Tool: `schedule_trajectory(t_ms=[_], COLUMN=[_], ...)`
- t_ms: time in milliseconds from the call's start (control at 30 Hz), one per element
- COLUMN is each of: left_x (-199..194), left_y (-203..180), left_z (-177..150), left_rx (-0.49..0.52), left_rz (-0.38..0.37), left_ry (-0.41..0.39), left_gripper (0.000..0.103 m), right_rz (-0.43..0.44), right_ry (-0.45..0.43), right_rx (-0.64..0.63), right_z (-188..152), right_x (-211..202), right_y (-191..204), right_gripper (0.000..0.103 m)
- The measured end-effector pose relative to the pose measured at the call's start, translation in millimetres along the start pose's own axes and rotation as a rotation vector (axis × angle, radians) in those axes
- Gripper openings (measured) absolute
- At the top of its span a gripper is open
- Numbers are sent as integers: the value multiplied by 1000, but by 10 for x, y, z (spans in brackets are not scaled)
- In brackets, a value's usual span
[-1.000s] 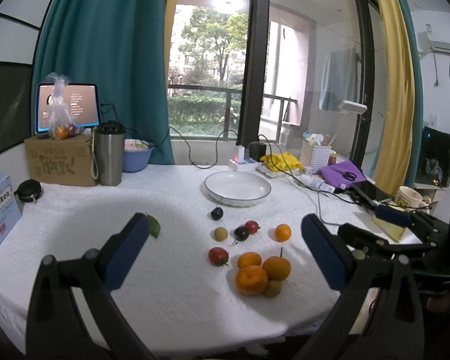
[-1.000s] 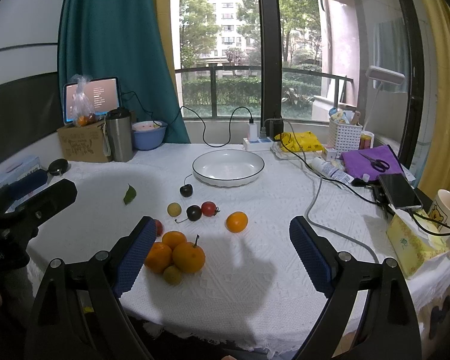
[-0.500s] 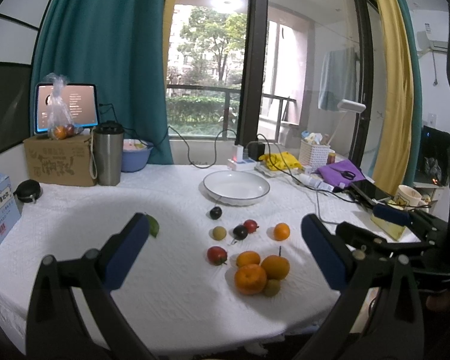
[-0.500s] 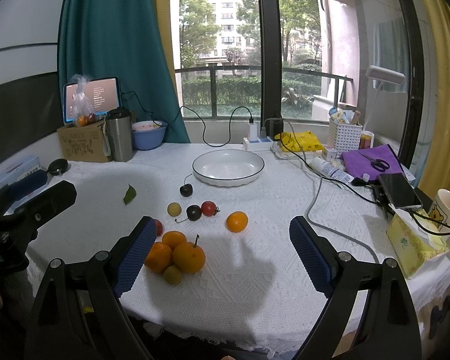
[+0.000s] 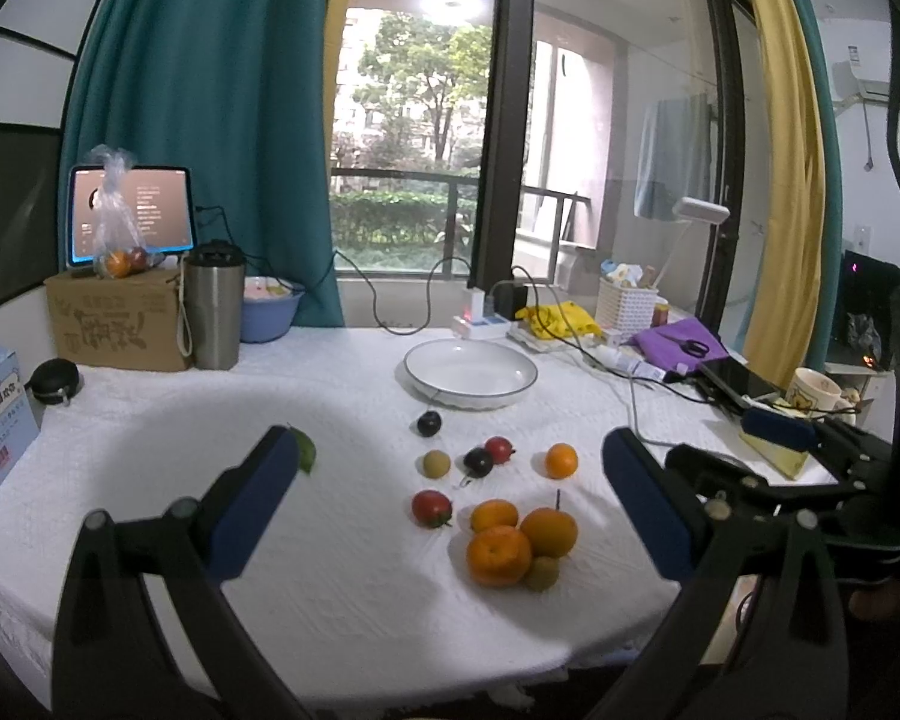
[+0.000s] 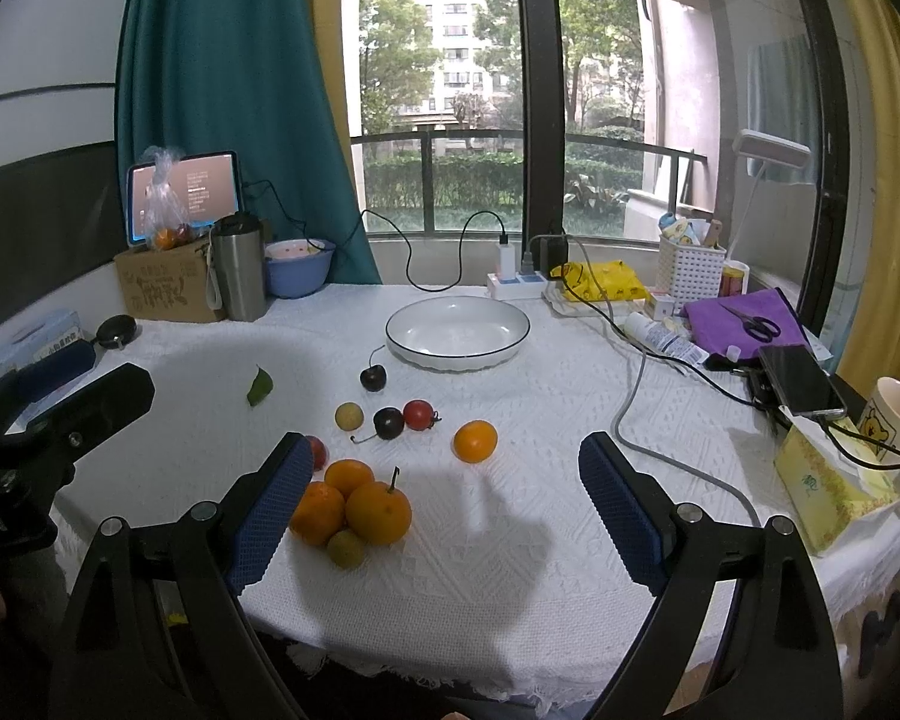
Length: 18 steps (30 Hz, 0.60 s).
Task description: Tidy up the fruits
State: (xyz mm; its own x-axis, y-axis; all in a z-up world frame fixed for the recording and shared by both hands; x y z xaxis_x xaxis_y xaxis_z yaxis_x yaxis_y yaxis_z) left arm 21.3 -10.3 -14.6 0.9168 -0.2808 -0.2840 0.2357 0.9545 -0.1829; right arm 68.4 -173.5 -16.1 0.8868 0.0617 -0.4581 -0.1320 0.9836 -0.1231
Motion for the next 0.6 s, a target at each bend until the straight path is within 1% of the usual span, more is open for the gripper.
schedule_trajectory(t_ms=[400,600], left_x=[10,65], left_y=[-31,-37], left_z=[-8,-23], left_rx=[-1,1], left_rz=[-4,-11], left_ry=[7,23], left_gripper=[102,102], right_rz=[0,10], right_ry=[1,18], right_rx=[0,11], right_z=[10,-75], right_x=[2,48], right_y=[-6,30], right_gripper=[93,93])
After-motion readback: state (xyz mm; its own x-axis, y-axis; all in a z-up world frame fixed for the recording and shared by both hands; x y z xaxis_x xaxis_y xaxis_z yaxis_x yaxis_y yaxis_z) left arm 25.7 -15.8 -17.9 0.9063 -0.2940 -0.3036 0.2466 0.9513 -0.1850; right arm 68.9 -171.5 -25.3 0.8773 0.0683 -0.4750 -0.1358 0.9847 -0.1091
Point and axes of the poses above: each gripper's, at about its wrist camera, not at the fingertips, and x roughly the way its jaws point, y to its left, z to its top, the point moved 3 cm from there along x, roughly the way its jaws point, and after that the axes turned 14 degrees about -z, right-handed, at the moved point
